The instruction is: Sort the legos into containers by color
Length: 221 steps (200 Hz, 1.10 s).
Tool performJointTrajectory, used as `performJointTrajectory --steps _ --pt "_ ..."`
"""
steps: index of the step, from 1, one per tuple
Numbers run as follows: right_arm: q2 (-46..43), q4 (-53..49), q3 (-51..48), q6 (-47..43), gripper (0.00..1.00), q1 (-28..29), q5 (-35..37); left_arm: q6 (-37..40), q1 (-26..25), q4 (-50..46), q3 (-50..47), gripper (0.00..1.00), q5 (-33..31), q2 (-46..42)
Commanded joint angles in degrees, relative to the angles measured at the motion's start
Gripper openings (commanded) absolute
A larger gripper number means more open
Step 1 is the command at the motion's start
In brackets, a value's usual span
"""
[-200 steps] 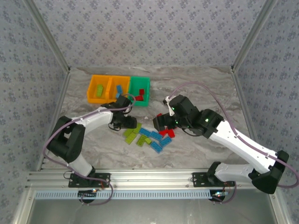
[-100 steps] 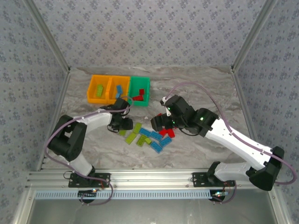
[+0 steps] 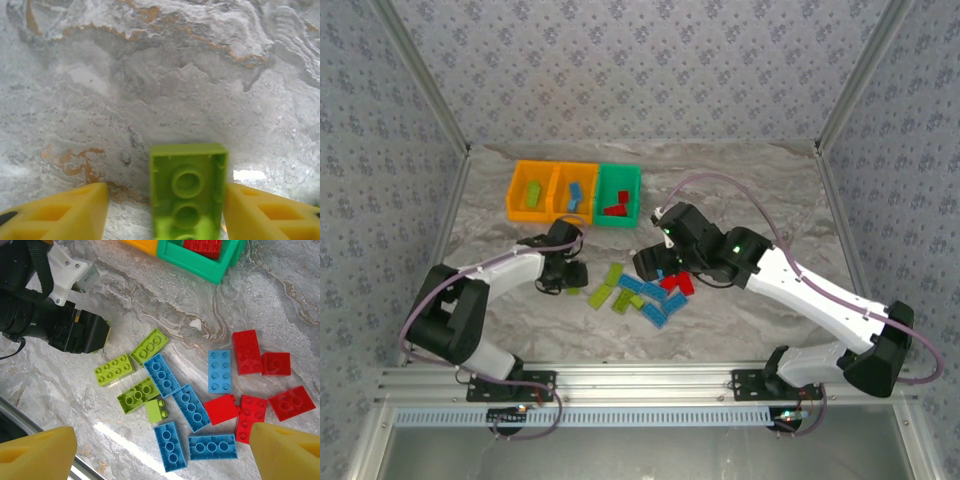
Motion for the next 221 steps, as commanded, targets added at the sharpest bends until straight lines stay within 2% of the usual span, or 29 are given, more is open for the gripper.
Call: performJointTrajectory --steps 1,24,42,66,103,141,168,189,210,221 --pt "0.4 -2.0 2.1 -0.1 0.92 0.7 1.9 -1.1 -1.3 -2.0 0.8 0.44 4.0 2.5" --pt "0.6 -1.4 1.9 -0.5 0.92 1.1 0.7 -1.6 -1.5 -1.0 0.4 0.29 5.4 1.9" --pt "1.0 -0.6 1.8 -1.0 0.93 1.4 -2.4 -1.7 -1.4 -1.0 1.2 0.28 6.0 -0.2" --pt "1.2 3.0 0.6 -0.9 0.93 1.9 -8.7 -1.5 -0.1 -2.8 4.4 0.28 2.6 -4.6" --pt "0.7 4.6 0.6 0.2 0.93 2.6 -6.0 0.8 7.2 -2.6 15.0 0.28 -6.3 -6.7" --pt "-0.1 3.8 0.2 0.9 0.93 2.9 -4.7 3.5 16.1 -0.9 30.6 0.27 -8.2 5.3" --pt "-1.2 3.0 -0.5 1.3 0.93 3.7 -3.6 4.3 20.5 -2.5 42.9 0.29 -5.8 16.9" --pt "-2.4 2.1 -1.0 1.5 0.93 4.1 -2.7 5.3 22.8 -5.1 51.1 0.35 -4.4 23.4" --pt "-3.5 1.7 -1.5 1.8 0.93 4.2 -1.8 7.6 23.7 -7.4 56.8 0.51 -2.5 27.8" --pt "-3.8 1.8 -1.6 2.0 0.93 4.2 -1.2 8.5 23.6 -9.6 59.4 0.53 -1.9 29.2"
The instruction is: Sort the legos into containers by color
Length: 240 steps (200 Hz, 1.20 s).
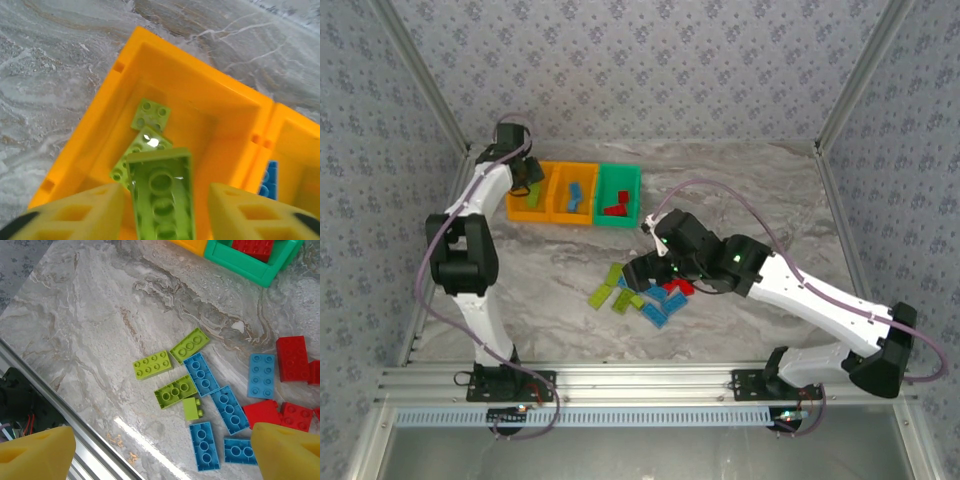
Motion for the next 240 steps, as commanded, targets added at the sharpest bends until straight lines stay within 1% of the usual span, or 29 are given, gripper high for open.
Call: performJointTrajectory --steps 1,14,31,44,57,70,85,89,117,126,137,144,151,156,165,177,196,211,240 --pt "-1.9 -1.3 -0.7 1.1 0.93 0.4 2.4 3.1 0.0 -5.8 6.7 0.53 2.5 1.7" --pt "-2.0 -1.1 -0.6 1.5 0.93 0.3 3.7 2.7 0.0 -6.5 6.7 0.54 3.3 0.9" --pt "-2.0 -1.9 -0.6 3.5 0.93 0.0 8.7 1.5 -0.4 -4.7 2.3 0.54 5.4 -3.8" --pt "-1.9 -3.2 -0.8 5.6 0.93 -0.6 12.9 0.3 -1.6 -3.8 -3.4 0.53 7.2 -10.1" --pt "-2.0 -4.7 -1.5 7.8 0.94 -1.9 17.5 -0.3 -4.5 -0.5 -11.3 0.52 9.0 -18.7" --pt "-1.9 -5.3 -2.5 9.1 0.94 -4.4 19.1 0.1 -9.1 1.4 -18.4 0.52 9.1 -27.3" --pt "-1.8 -4.6 -3.4 9.7 0.94 -8.6 17.5 3.1 -16.2 1.5 -23.9 0.52 8.4 -36.5" --pt "-1.8 -4.2 -5.6 9.8 0.94 -9.7 17.0 4.1 -18.3 1.0 -24.9 0.52 7.6 -38.6" --pt "-1.1 -1.4 -10.0 9.9 0.94 -16.4 13.6 15.3 -32.9 -4.4 -28.5 0.52 5.4 -50.3" --pt "-0.7 -0.5 -11.7 11.8 0.94 -18.7 12.9 19.6 -36.9 -6.8 -28.9 0.53 5.4 -53.1" --pt "0.0 0.7 -14.0 13.5 0.94 -21.8 10.9 24.7 -41.3 -10.8 -29.3 0.56 5.3 -55.9" --pt "0.5 2.2 -15.3 14.5 0.94 -24.0 8.3 27.7 -43.7 -12.5 -29.7 0.59 5.1 -57.5" --pt "1.1 4.4 -17.0 15.0 0.94 -26.0 5.1 30.2 -46.0 -13.9 -30.2 0.63 4.8 -58.8" --pt "1.8 5.7 -17.8 15.2 0.94 -27.2 3.0 31.8 -47.3 -15.0 -30.8 0.68 4.9 -59.6" --pt "3.4 8.6 -18.8 14.9 0.95 -28.6 0.0 34.2 -48.9 -16.7 -31.6 0.77 5.5 -60.7" --pt "7.2 9.0 -17.5 13.8 0.95 -29.4 -1.8 38.5 -50.3 -18.8 -33.2 0.88 8.5 -61.8" --pt "13.5 7.8 -14.5 13.1 0.94 -29.4 -1.9 41.9 -51.4 -17.5 -37.1 0.98 10.0 -63.4" --pt "17.8 8.6 -12.9 13.1 0.91 -29.3 -2.3 42.8 -51.6 -15.5 -39.1 0.99 11.6 -64.0" --pt "23.9 8.3 -10.5 14.3 0.80 -29.4 0.0 42.7 -51.6 -13.5 -40.7 0.99 12.7 -64.0"
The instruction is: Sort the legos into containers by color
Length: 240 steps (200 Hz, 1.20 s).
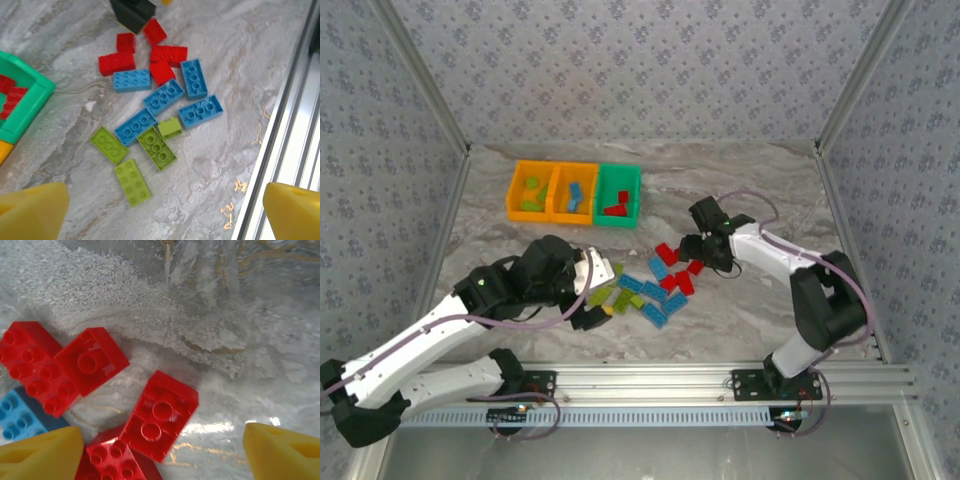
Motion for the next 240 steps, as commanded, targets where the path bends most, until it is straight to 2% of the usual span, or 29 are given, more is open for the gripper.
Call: performJointTrajectory --steps 1,37,59,84,103,117,136,162,192,224,240 --pt "3.3 0.1 2.8 1.5 0.79 -0.1 0.6 3.3 -0.3 1.6 -0.5 0.99 2.3 -0.9" --pt "5.6 0.9 0.8 3.7 0.64 0.0 2.1 3.5 -0.3 2.3 -2.7 0.99 1.1 -1.8" --pt "6.3 1.7 -1.0 4.6 0.59 -0.2 1.8 3.7 -0.3 2.9 -3.9 0.99 0.9 -2.4" --pt "5.5 2.7 -2.8 5.7 0.48 -0.2 2.0 4.1 -0.3 3.1 -4.3 0.99 0.0 -2.6" --pt "2.5 0.6 -2.3 5.6 0.36 0.2 2.9 4.2 -0.3 3.5 -4.5 0.99 -0.5 -3.0" --pt "-2.4 -2.5 -0.3 4.9 0.27 2.2 7.8 4.3 -0.3 4.1 -4.7 0.99 -1.1 -4.0" --pt "-9.8 -3.1 3.2 1.2 0.23 7.5 13.4 5.5 -0.3 5.8 -6.0 0.99 -2.4 -6.8" --pt "-13.0 6.3 8.1 -9.4 0.22 14.7 11.0 6.9 0.4 8.8 -8.5 0.99 -4.2 -11.8" --pt "-3.5 10.5 19.8 -16.9 0.23 17.7 8.2 4.1 4.1 13.1 -10.0 0.99 -11.4 -13.3" --pt "13.5 7.3 36.4 -19.7 0.23 15.7 10.7 3.4 7.8 14.4 -10.7 0.99 -17.6 -10.8" --pt "22.2 5.1 44.8 -19.3 0.23 13.9 10.4 3.2 8.2 14.3 -10.4 0.99 -17.7 -9.7"
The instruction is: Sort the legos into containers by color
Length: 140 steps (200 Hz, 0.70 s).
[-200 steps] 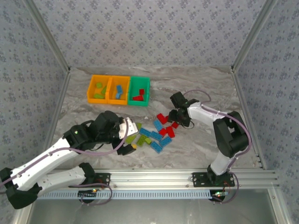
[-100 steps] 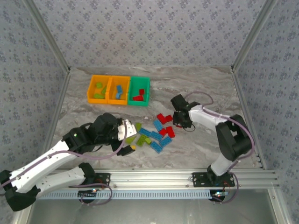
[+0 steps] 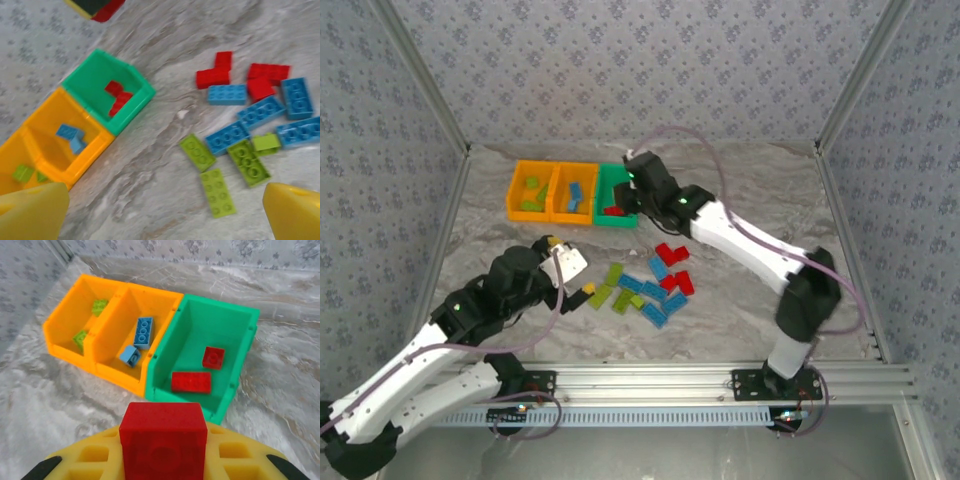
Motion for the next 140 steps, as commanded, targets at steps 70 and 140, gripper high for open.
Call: performJointTrajectory --steps 70,140 --pt "35.4 -16.3 42.8 -4.3 0.47 -6.3 -6.9 -1.3 1.8 4.0 -1.5 0.99 -2.3 2.1" --pt "14.7 -21.4 27.8 -9.9 0.52 -5.3 -9.1 -7.6 2.8 3.7 0.0 0.99 -4.8 5.1"
